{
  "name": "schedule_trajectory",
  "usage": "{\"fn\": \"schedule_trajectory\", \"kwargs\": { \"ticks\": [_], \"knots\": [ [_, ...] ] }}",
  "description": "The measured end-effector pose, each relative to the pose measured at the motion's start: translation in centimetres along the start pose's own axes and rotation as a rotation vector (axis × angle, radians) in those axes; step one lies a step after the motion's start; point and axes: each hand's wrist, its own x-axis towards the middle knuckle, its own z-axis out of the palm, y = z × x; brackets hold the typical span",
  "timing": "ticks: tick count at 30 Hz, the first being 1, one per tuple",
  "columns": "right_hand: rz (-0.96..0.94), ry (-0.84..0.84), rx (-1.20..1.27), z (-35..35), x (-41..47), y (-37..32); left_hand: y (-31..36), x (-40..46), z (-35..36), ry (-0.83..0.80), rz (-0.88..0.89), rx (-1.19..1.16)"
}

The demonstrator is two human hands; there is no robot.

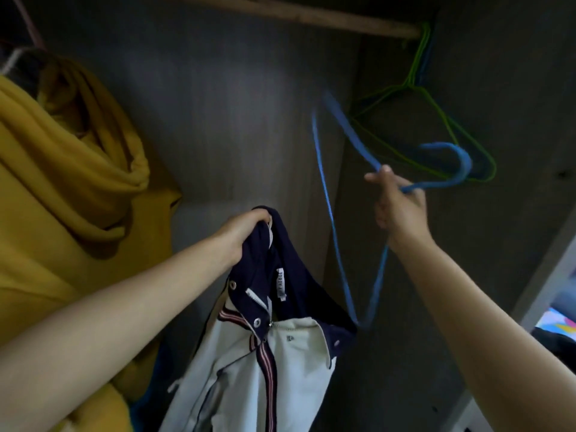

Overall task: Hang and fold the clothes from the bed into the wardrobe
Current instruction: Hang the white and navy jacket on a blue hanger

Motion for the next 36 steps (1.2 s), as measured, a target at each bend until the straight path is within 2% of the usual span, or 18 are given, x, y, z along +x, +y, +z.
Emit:
{"fn": "schedule_trajectory", "kwargs": {
  "ticks": [2,5,8,12,16,19,23,27,29,32,36],
  "knots": [
    [-0.042,0.001,0.265,0.0,-1.3,-2.1,-0.3,0.0,-0.5,0.001,-0.01,0.017],
    [-0.055,-0.133,0.569,0.4,-3.2,-4.2,-0.2,-0.2,-1.1,0.004,-0.014,0.014],
    [-0.02,-0.23,0.54,2.4,-5.8,-3.2,0.8,-0.5,-1.6,0.004,-0.002,0.015],
    [0.032,-0.266,0.427,3.6,-8.3,-1.9,2.6,-0.8,-3.0,-0.001,0.019,0.016],
    [-0.073,-0.24,0.59,2.2,-6.9,-5.2,3.4,-0.5,-4.6,0.049,0.041,-0.021],
    [-0.082,-0.299,0.633,3.1,-6.6,-6.1,3.4,-0.4,-4.9,0.047,0.03,-0.034],
    [0.03,-0.356,0.382,6.0,-9.3,-0.6,4.3,-0.9,-4.0,-0.034,0.066,-0.017],
    [0.098,-0.578,-0.042,4.3,-10.1,4.2,6.4,-0.6,-6.3,-0.004,0.075,-0.044],
    [0.091,-0.675,-0.272,3.2,-9.8,4.2,6.7,-0.2,-8.0,0.027,0.068,-0.041],
    [0.109,-0.76,-0.469,2.4,-9.4,2.8,5.9,0.7,-9.5,0.048,0.039,-0.041],
    [0.069,-0.817,-0.772,1.7,-8.6,1.0,3.7,2.7,-10.5,0.087,0.0,-0.075]
  ]
}}
